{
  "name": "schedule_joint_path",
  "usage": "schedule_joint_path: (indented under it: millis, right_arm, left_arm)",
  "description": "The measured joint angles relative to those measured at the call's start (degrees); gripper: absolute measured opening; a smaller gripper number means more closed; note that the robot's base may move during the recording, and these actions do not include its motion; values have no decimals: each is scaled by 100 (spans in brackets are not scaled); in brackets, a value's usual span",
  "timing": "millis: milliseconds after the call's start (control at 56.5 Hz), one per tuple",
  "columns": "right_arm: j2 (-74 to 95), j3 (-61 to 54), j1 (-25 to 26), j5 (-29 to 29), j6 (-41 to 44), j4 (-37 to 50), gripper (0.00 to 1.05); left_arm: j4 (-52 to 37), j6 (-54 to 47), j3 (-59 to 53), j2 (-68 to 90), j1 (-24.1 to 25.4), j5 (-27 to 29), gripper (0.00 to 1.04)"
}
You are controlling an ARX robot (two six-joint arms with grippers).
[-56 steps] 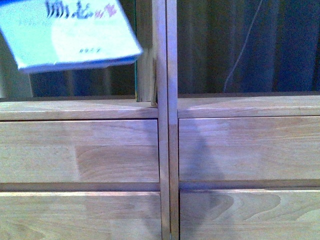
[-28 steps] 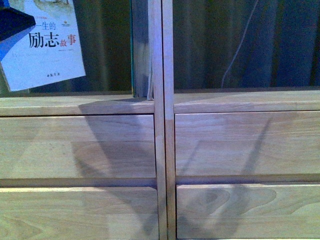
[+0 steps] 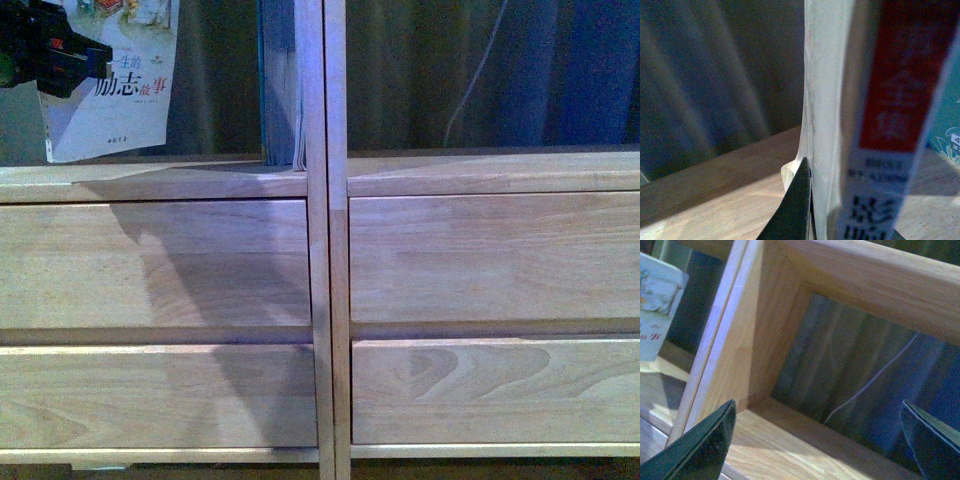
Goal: Organize books on shelf
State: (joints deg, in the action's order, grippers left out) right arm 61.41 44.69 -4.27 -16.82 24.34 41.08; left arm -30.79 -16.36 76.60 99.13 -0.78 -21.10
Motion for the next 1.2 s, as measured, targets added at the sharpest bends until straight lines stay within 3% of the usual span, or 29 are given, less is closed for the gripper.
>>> schedule_joint_path:
  millis: [637,1204]
  right_arm:
    - [-258,-422,-772,105,481,-96,98]
    - [-754,-623,-1014,181,415,-361,98]
  left_arm:
    - [579,-234,2352,1762,-271,581,7]
    - [1244,-201,3665,2533,-866,1104,7]
